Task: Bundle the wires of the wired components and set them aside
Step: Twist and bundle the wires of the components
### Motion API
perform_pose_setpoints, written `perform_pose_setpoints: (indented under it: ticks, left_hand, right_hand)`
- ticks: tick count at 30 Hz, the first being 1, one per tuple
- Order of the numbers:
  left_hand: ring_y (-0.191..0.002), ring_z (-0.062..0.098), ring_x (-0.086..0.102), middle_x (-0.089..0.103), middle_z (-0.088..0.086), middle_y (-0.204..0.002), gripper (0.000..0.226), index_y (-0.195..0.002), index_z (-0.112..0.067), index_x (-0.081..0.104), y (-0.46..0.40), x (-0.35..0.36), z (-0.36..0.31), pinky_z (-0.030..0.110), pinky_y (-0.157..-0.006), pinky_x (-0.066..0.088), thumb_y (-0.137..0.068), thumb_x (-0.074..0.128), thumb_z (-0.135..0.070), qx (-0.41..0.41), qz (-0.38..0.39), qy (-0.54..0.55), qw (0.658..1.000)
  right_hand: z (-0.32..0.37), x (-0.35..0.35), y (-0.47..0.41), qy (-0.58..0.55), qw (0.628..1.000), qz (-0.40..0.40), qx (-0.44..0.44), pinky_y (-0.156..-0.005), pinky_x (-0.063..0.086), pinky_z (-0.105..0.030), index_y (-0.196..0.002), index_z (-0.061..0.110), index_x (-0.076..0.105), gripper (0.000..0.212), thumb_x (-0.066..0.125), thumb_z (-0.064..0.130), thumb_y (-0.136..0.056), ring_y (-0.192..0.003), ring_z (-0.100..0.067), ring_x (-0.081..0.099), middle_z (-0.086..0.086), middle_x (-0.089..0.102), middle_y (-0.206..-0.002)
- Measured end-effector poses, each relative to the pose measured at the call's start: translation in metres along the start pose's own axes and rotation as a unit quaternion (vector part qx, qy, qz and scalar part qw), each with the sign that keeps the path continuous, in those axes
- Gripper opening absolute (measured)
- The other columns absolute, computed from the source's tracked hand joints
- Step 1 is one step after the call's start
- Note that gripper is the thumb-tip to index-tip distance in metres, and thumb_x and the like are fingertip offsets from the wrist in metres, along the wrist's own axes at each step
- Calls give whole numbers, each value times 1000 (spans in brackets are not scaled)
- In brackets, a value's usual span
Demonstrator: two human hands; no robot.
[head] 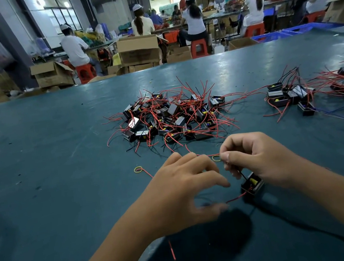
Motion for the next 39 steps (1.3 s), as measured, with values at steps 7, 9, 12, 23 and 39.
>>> perform_pose_setpoints:
  ticks: [7,9,12,23,39]
  left_hand:
    - [-94,8,52,60,-13,-106,27,-104,-35,71,2,2,3,28,-79,34,-86,70,-55,10,53,-9,999]
    - [-95,8,51,60,-14,-107,28,-102,-36,71,3,2,2,27,-80,33,-86,68,-58,17,63,-11,998]
    - [-94,7,49,60,-13,-108,16,-96,-35,71,3,2,2,25,-80,32,-89,70,-50,22,55,-10,998]
    - [-91,11,54,62,-10,-104,17,-91,-29,72,1,1,4,30,-77,38,-88,72,-46,10,-1,14,1000]
    - [-89,12,56,62,-10,-98,18,-92,-28,72,1,-6,10,32,-78,36,-93,61,-42,-24,-37,23,999]
  right_hand:
    - [-1,-3,0,-11,999,-39,20,-55,50,-25,-82,4,62,13,59,2,-94,-55,-16,57,-5,64,-65]
    - [-1,-4,0,-20,998,-51,27,-53,50,-25,-81,3,61,14,58,1,-94,-54,-15,56,-4,64,-63]
    - [-2,-6,0,-31,997,-60,33,-52,50,-23,-81,4,61,15,57,-1,-94,-52,-14,57,-2,64,-62]
    - [34,-15,19,196,945,-57,-256,-61,50,-20,-77,18,65,16,58,25,-89,-62,-12,64,6,67,-69]
    - [8,7,14,191,959,173,-116,-59,35,-6,-86,32,64,14,63,23,-96,-59,0,52,18,62,-71]
Point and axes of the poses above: each hand's wrist, its own y-axis away from the middle knuckle, its own x-axis out of the palm, z = x × y, the point moved 3 cm from there along -y, towards the middle knuckle
